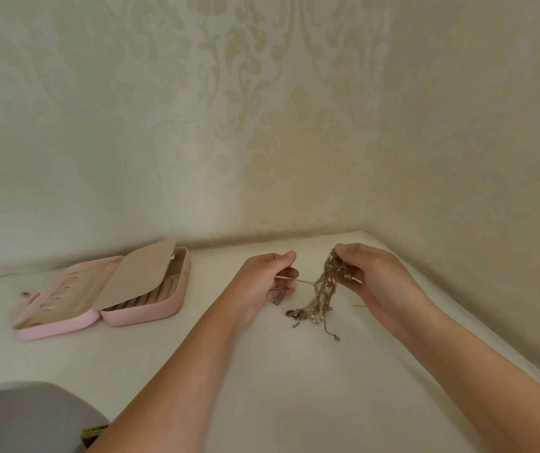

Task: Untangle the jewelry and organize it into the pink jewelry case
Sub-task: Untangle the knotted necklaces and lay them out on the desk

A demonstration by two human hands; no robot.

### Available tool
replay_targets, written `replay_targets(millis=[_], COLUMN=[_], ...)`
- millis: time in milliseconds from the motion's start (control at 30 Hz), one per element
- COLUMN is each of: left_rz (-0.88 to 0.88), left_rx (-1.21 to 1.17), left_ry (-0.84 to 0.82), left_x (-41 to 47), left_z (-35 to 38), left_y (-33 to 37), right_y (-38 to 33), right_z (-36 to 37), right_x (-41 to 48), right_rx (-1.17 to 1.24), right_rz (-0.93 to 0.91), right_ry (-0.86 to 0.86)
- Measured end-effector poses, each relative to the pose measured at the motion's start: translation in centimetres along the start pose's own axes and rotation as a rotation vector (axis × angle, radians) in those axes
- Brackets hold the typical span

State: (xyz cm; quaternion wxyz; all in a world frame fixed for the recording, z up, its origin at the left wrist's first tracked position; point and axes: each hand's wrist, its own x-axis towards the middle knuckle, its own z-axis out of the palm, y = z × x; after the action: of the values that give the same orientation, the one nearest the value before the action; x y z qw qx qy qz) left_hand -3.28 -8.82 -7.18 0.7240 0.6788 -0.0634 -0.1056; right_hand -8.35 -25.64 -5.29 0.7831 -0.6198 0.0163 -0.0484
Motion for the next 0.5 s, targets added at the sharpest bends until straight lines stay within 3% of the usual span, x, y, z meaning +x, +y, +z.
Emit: replay_targets(millis=[267, 500], left_rz=[0.067, 0.045], left_rx=[0.034, -0.014], left_ry=[-0.423, -0.312], left_x=[-0.28, -0.32], left_z=[0.09, 0.30], left_y=[-0.06, 0.20], right_y=[-0.50, -0.54], right_z=[-0.25, -0.41], right_x=[-0.43, -0.46], right_rx=[-0.334, -0.276], right_rz=[-0.106, -0.085], right_ry=[-0.145, -0.127])
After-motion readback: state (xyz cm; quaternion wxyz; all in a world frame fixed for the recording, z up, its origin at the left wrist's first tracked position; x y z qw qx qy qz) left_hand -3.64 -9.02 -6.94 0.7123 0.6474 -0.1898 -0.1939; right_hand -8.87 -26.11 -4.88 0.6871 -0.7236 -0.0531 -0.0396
